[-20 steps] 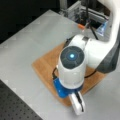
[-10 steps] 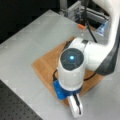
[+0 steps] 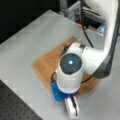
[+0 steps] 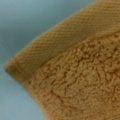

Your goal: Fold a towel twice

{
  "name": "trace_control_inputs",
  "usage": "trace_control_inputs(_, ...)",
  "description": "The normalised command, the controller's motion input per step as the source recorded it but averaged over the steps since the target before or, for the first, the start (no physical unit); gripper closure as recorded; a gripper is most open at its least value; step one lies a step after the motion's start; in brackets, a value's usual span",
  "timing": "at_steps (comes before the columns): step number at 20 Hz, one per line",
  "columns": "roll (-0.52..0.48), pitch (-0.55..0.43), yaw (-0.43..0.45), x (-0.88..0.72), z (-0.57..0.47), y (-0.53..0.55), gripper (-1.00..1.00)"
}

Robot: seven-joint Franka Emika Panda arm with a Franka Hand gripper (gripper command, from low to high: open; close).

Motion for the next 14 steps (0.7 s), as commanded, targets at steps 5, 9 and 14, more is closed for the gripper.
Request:
trace_control_inputs(5,-0.406,0.053,-0.015,0.19,-0.06,0.17,-1.0)
trace_control_inputs(9,-0.361,0.058,-0.043,0.23,-0.07,0.17,-1.0)
trace_control_inputs(14,-0.329,0.019,0.029,0.26,-0.01,0.12,-1.0)
